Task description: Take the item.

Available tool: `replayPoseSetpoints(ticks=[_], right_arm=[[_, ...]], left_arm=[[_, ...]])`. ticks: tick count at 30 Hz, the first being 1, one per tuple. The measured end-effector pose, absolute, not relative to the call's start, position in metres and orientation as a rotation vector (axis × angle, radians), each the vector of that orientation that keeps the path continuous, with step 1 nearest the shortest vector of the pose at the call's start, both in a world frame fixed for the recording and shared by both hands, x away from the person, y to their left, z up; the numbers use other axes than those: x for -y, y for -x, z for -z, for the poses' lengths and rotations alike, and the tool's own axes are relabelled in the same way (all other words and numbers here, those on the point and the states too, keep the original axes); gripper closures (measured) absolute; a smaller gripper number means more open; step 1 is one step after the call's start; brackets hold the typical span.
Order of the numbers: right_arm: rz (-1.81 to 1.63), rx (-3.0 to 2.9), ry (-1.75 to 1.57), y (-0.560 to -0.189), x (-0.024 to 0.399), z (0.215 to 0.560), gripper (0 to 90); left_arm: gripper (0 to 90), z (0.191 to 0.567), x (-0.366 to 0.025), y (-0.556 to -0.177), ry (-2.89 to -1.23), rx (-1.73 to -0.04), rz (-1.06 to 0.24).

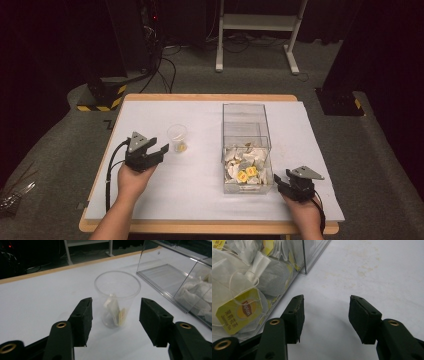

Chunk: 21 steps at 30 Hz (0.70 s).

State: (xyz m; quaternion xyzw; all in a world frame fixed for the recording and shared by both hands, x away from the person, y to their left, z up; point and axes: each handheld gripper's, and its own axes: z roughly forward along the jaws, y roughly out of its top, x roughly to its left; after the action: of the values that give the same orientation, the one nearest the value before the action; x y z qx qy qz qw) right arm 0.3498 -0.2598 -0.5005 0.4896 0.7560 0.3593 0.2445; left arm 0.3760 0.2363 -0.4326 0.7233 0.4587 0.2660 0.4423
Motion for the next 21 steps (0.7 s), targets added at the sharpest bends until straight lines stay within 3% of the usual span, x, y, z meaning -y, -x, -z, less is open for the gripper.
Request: replayPoseSetpoints(ticks=[8,21], right_arm=[[-0.98,-2.062,-1.332,-0.35,0.26,0.501,46.6],[-0.977,-2.068,-1.32,-0.349,0.258,0.5,43.0]], left_arm=[[43.8,0.453,-0.25,-0.361,-1.861,-1.171,-0.652],[33.0,0.498,-0.265,-0.349,-1.99,-1.26,-0.522]])
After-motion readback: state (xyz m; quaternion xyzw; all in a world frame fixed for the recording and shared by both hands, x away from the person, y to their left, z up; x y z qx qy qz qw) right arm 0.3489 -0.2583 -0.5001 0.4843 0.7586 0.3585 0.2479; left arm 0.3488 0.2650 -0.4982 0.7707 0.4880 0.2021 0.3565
